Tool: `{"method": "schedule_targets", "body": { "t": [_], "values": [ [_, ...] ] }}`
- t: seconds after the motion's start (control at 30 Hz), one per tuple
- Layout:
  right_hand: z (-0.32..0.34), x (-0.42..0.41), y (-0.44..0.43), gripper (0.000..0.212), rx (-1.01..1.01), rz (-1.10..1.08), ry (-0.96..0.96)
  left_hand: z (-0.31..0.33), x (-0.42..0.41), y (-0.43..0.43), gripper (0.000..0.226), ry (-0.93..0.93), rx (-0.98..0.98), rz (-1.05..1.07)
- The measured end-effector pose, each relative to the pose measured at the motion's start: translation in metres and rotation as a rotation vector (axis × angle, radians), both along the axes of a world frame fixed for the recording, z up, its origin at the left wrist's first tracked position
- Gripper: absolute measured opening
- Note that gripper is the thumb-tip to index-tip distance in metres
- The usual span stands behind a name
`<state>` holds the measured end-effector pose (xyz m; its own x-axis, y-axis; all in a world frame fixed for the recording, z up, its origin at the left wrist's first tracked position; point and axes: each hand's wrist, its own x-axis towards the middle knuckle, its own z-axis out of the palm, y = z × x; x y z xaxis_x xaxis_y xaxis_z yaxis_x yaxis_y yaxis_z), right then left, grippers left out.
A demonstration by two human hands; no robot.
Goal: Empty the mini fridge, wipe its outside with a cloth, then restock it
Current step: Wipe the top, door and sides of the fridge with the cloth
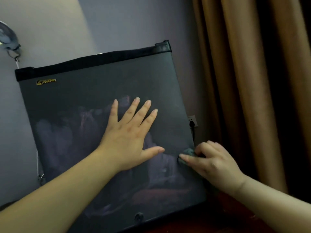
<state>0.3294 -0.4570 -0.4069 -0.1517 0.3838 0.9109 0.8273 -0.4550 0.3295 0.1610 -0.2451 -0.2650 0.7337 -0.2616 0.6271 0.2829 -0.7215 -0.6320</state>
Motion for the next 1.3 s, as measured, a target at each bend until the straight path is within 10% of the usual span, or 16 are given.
{"method": "schedule_targets", "body": {
  "t": [0.5, 0.77, 1.3],
  "values": [
    [-0.020, -0.020, -0.001, 0.022, -0.061, 0.061, 0.159, -0.027, -0.011, -0.010, 0.099, 0.012, -0.110, -0.035],
    [-0.057, -0.034, -0.005, 0.028, -0.220, 0.059, 0.294, -0.170, -0.061, 0.010, 0.075, 0.162, -0.116, -0.410],
    [-0.060, -0.058, 0.034, 0.006, -0.274, 0.048, 0.267, -0.236, -0.082, 0.041, 0.050, 0.120, -0.787, -0.283]
  ]
}}
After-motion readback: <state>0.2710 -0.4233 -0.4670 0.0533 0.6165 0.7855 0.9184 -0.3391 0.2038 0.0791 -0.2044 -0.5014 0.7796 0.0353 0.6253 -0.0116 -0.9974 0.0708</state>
